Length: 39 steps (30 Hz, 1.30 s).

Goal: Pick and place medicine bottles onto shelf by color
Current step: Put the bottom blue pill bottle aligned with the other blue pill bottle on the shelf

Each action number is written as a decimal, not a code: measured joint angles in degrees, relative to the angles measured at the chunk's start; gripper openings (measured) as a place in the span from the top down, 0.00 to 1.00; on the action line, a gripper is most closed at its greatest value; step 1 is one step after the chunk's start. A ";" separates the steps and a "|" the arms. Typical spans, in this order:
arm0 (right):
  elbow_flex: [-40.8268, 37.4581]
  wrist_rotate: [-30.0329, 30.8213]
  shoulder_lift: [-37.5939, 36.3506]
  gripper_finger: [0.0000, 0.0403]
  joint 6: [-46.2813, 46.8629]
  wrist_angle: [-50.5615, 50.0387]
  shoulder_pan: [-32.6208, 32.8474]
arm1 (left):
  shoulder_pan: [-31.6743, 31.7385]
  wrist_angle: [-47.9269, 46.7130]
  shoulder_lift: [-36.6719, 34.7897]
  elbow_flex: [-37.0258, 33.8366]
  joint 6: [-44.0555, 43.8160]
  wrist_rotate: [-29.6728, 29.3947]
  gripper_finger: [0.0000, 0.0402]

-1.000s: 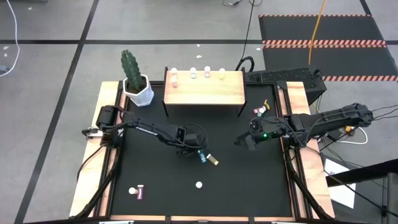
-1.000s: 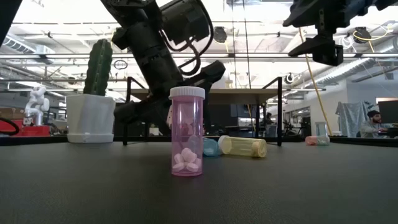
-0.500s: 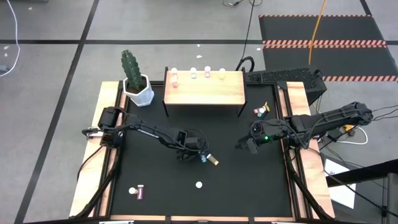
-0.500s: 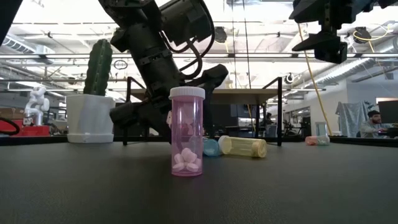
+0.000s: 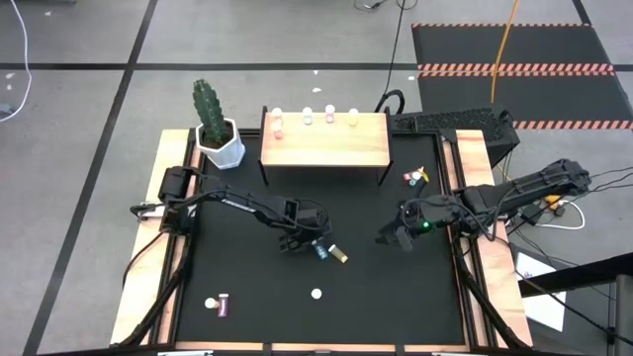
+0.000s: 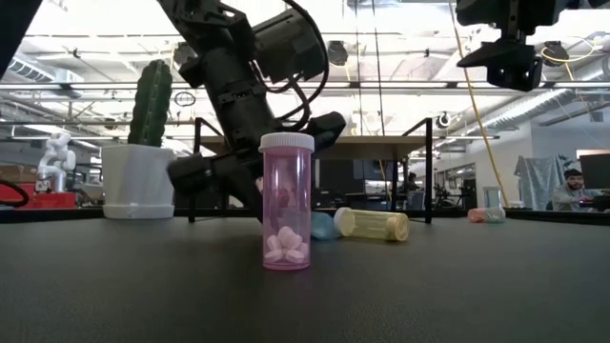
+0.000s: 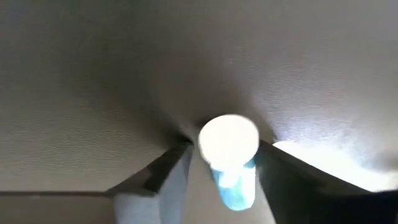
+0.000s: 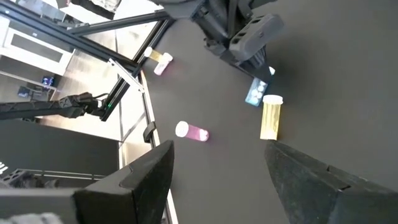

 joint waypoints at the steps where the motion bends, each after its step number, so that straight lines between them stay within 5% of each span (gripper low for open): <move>1: 0.00 0.15 0.00 0.39 0.00 0.02 0.27 | 0.19 -0.16 0.00 -0.02 0.00 0.41 0.58; 8: 0.00 1.67 0.00 0.39 0.31 0.02 3.20 | 1.14 -0.94 0.00 -0.15 1.51 1.08 0.75; 16: 0.02 5.49 0.00 0.39 0.31 0.00 6.98 | 1.92 -0.92 -1.18 -0.23 5.56 0.69 0.70; 28: 0.07 7.57 -0.10 0.39 -3.97 4.67 8.97 | 1.91 2.56 -15.43 -0.45 15.71 -18.13 0.73; 39: 0.09 7.63 -1.07 0.39 -10.68 14.04 4.64 | 5.98 16.84 -27.24 -0.32 55.22 -35.41 0.73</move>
